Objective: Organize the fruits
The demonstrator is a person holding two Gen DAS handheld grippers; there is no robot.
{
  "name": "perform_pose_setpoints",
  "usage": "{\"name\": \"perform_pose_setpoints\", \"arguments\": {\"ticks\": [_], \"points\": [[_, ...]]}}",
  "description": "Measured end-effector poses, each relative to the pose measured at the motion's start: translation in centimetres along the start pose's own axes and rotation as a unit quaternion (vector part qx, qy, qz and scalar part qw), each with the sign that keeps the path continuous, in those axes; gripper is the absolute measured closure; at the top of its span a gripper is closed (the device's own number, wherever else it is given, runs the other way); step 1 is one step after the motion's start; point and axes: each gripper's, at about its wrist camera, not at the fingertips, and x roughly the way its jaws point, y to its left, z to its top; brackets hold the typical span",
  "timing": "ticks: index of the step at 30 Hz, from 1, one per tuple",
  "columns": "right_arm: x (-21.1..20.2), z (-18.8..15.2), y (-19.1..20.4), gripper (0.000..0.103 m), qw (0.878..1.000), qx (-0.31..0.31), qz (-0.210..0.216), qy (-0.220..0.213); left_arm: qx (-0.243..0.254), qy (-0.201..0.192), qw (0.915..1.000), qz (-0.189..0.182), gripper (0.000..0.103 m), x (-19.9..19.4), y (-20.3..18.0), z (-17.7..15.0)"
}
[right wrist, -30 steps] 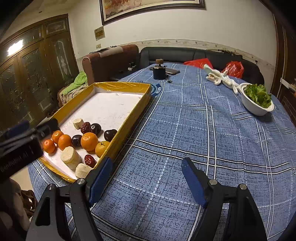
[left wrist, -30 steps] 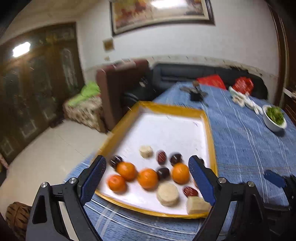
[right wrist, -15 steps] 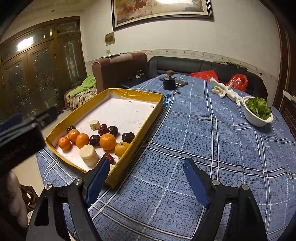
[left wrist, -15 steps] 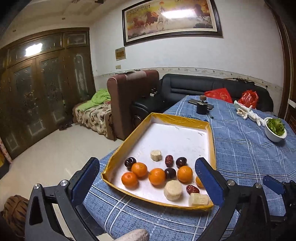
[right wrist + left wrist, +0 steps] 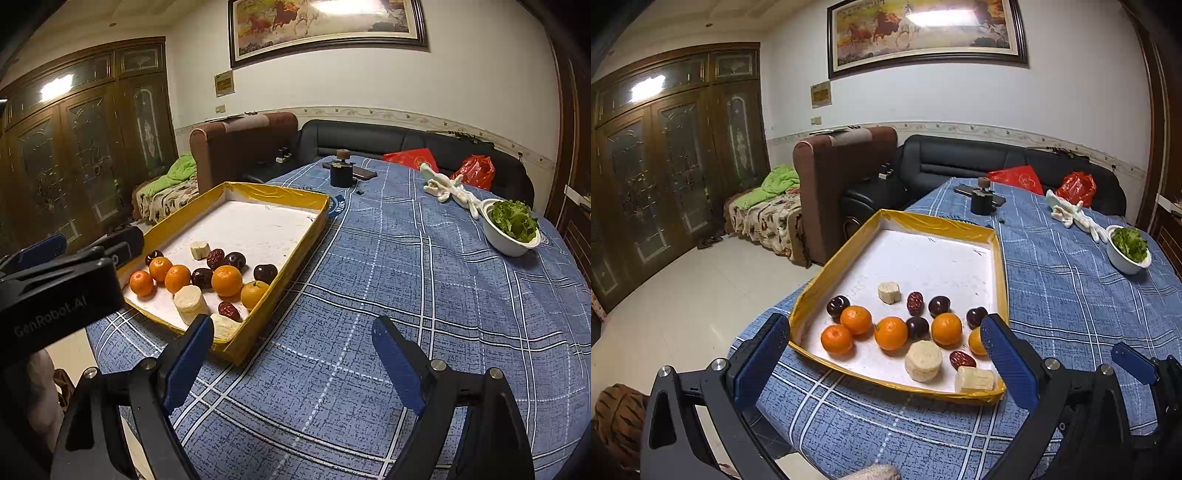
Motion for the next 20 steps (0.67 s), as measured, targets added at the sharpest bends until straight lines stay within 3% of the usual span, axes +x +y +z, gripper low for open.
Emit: {"name": "perform_pose_setpoints", "arguments": {"ticks": [20], "points": [[1.9,-0.3,-0.9,0.011,0.999,0.021,0.015,0.025,0.013,0.062,0.9978,-0.02,0.0,3.0,-1.3,-0.6]]}}
